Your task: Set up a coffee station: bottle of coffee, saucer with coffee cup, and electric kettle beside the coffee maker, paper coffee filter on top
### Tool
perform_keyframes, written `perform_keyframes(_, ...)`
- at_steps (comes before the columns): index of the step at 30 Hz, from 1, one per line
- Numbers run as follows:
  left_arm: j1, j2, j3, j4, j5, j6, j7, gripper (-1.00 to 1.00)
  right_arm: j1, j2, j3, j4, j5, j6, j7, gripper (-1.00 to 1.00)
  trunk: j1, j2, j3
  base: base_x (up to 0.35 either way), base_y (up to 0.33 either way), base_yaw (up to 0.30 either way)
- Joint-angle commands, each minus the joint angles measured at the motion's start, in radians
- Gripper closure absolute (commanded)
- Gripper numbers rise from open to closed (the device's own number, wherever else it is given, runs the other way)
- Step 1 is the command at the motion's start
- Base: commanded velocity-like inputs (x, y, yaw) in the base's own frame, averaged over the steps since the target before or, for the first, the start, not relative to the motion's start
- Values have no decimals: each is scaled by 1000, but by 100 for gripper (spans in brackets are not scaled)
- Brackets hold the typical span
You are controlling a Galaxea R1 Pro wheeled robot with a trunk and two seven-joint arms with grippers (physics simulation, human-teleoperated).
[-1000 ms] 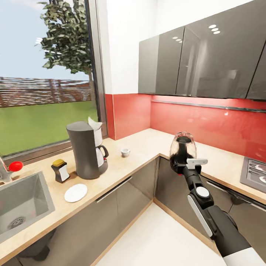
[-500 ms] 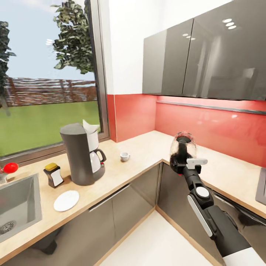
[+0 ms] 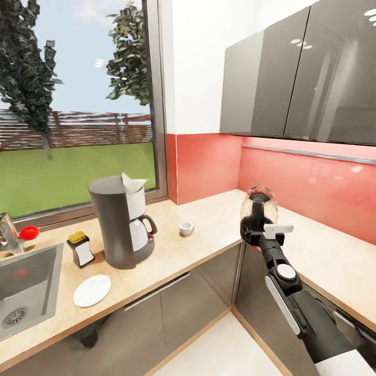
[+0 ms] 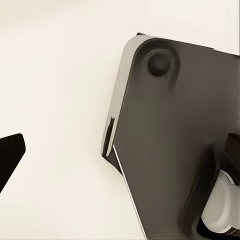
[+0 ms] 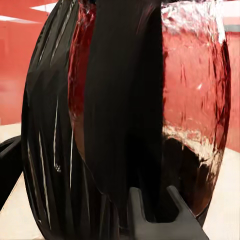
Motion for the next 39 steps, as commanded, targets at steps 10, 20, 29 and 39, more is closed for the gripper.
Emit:
perform_keyframes(10,-1,-1,-8,1,13,-7,-6,-100,3,-1,5,-1,-7,3,-8,100,1,-2,-2,219,-249,278)
perform_keyframes(20,-1,-5,-6,-1,14,-18,-7,-100,4,-1,6,8,-7,3,-8,100,1,-2,-2,-15,-293,278)
perform_keyframes(29,-1,-8,-6,-1,14,-19,-7,-100,4,-1,8,27,-7,3,-8,100,1,-2,-2,-75,-49,267)
perform_keyframes(39,-1,-7,-6,-1,14,-19,-7,-100,4,-1,7,27,-7,0,-8,100,1,-2,-2,-1,-1,30)
